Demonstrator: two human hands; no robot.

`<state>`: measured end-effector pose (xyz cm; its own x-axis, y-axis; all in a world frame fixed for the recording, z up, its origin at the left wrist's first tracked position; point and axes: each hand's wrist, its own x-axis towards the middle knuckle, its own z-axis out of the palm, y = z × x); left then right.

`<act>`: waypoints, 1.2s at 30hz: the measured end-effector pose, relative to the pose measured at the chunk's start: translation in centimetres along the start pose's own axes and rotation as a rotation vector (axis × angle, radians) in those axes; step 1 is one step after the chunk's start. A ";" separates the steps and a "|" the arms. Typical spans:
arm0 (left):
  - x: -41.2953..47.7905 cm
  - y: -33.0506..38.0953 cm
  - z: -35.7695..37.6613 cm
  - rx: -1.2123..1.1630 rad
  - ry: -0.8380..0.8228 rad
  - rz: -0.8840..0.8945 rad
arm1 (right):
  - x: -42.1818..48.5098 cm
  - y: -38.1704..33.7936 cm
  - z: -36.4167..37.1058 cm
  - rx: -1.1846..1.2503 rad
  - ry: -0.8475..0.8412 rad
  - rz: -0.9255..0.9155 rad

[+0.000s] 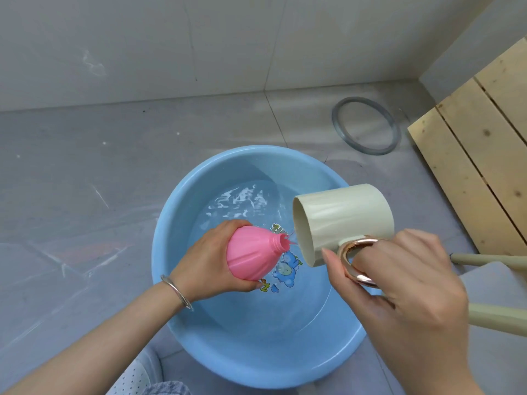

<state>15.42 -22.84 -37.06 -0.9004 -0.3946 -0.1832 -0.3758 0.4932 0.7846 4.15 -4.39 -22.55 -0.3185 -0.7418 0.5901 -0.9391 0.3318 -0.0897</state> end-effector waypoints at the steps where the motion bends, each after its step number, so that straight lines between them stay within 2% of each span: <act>1: 0.0 0.0 0.0 -0.005 0.003 0.001 | 0.0 -0.1 0.1 0.006 0.000 -0.011; 3: -0.1 0.1 -0.1 -0.019 0.007 -0.002 | -0.4 0.0 0.7 0.077 0.000 0.054; 4: -0.1 0.1 -0.1 -0.029 0.008 -0.005 | -0.7 0.2 1.1 0.156 0.008 0.176; 7: -0.3 0.0 -0.3 -0.072 0.017 -0.017 | -2.0 2.0 2.9 0.474 0.066 0.783; 8: -0.3 -0.1 -0.4 -0.086 0.022 -0.021 | -2.7 3.0 3.7 0.555 0.076 0.928; 10: -0.5 -0.3 -0.6 -0.099 0.034 -0.027 | -4.4 4.9 5.6 0.591 0.038 1.049; 12: -0.6 -0.4 -1.1 -0.117 0.049 -0.038 | -6.2 5.9 7.7 0.548 -0.040 1.025; 14: -0.7 -0.5 -1.7 -0.143 0.071 -0.057 | -7.8 6.2 9.7 0.438 -0.143 0.927; 16: -0.7 -0.5 -2.4 -0.162 0.102 -0.070 | -8.7 5.9 11.4 0.265 -0.252 0.744; 19: -0.8 -0.3 -3.2 -0.175 0.149 -0.092 | -9.3 5.1 13.3 0.045 -0.326 0.484; 23: -0.8 0.0 -4.2 -0.221 0.207 -0.104 | -9.8 3.1 15.3 -0.107 -0.404 0.260; 27: -0.9 0.2 -4.5 -0.252 0.236 -0.115 | -9.9 0.6 16.2 -0.053 -0.436 0.181; 36: -0.8 0.8 -5.1 -0.299 0.250 -0.132 | -11.7 -3.3 15.2 0.316 -0.541 0.282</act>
<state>16.93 -26.08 -33.28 -0.7538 -0.6338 -0.1735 -0.3713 0.1930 0.9082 8.98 -5.70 -41.37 -0.4990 -0.8660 0.0334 -0.7772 0.4301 -0.4593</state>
